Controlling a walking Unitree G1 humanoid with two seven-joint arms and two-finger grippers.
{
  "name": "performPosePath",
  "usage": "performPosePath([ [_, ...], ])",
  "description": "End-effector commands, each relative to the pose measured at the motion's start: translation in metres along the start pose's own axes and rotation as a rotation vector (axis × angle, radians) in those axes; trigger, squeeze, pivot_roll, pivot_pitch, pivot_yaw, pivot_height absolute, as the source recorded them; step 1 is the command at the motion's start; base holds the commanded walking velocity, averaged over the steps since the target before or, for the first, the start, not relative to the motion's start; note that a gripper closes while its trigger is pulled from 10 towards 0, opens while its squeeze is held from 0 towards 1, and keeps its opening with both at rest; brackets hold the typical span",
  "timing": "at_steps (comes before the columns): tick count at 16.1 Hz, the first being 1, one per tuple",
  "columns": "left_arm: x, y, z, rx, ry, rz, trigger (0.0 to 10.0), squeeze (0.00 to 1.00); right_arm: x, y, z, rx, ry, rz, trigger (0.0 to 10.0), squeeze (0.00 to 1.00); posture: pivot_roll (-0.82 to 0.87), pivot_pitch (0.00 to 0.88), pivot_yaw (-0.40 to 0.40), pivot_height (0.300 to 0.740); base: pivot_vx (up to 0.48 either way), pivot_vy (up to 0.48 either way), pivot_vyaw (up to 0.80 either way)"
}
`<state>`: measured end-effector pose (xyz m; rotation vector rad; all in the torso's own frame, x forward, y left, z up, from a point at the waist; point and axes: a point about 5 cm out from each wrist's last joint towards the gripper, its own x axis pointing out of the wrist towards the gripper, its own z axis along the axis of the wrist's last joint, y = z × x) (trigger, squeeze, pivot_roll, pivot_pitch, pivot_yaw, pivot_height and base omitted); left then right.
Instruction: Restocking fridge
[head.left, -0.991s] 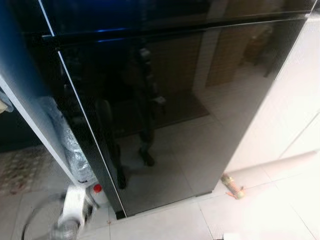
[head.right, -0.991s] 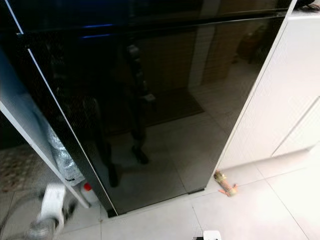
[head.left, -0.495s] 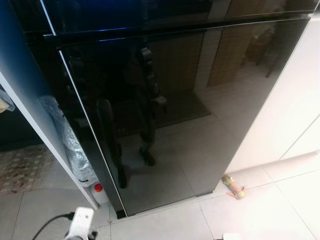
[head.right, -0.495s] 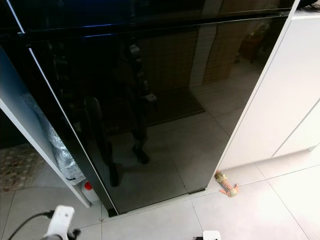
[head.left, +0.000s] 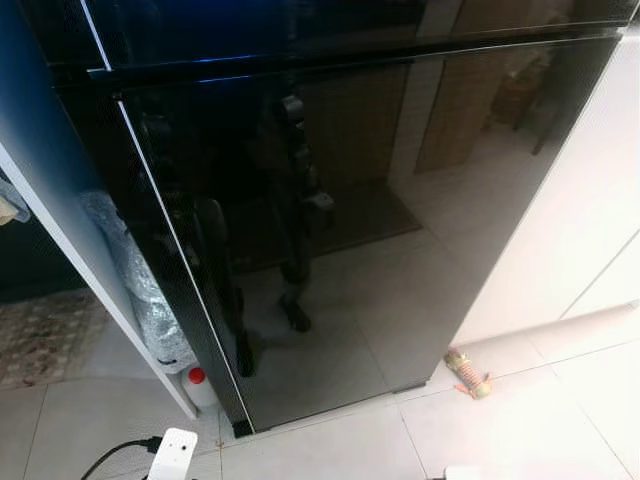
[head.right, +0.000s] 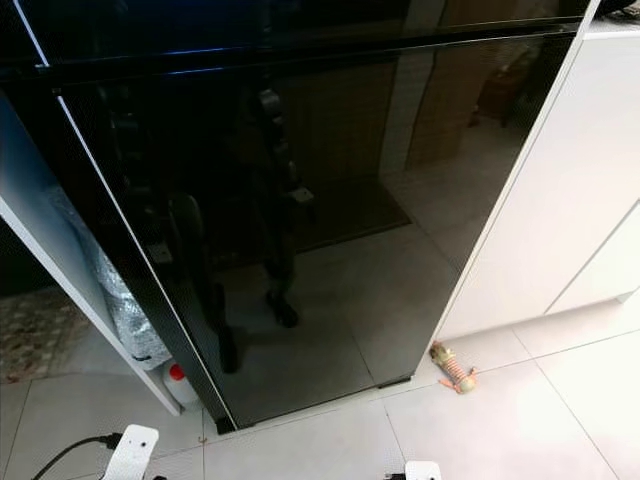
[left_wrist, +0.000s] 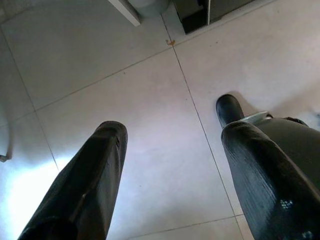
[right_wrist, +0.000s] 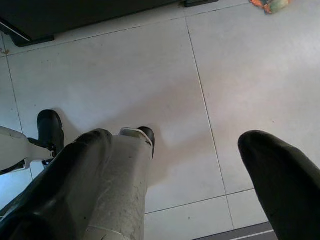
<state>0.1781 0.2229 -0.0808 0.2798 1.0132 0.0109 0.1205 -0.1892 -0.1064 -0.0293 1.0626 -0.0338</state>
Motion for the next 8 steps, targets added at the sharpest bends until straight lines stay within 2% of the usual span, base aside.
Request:
performPosePath([
  [1, -0.0008, -0.0006, -0.0063, 0.006, 0.017, 0.0, 10.0, 0.0, -0.0003, 0.0012, -0.0026, 0.007, 0.013, 0.001, 10.0, 0.0, -0.11, 0.0, 0.012, 0.74, 0.0, 0.0, 0.0],
  [8, -0.0003, 0.0002, -0.0033, -0.001, 0.012, 0.007, 10.0, 0.0, -0.0002, 0.0034, -0.003, 0.004, 0.017, 0.016, 10.0, 0.0, -0.1, 0.0, 0.013, 0.74, 0.0, 0.0, 0.0],
])
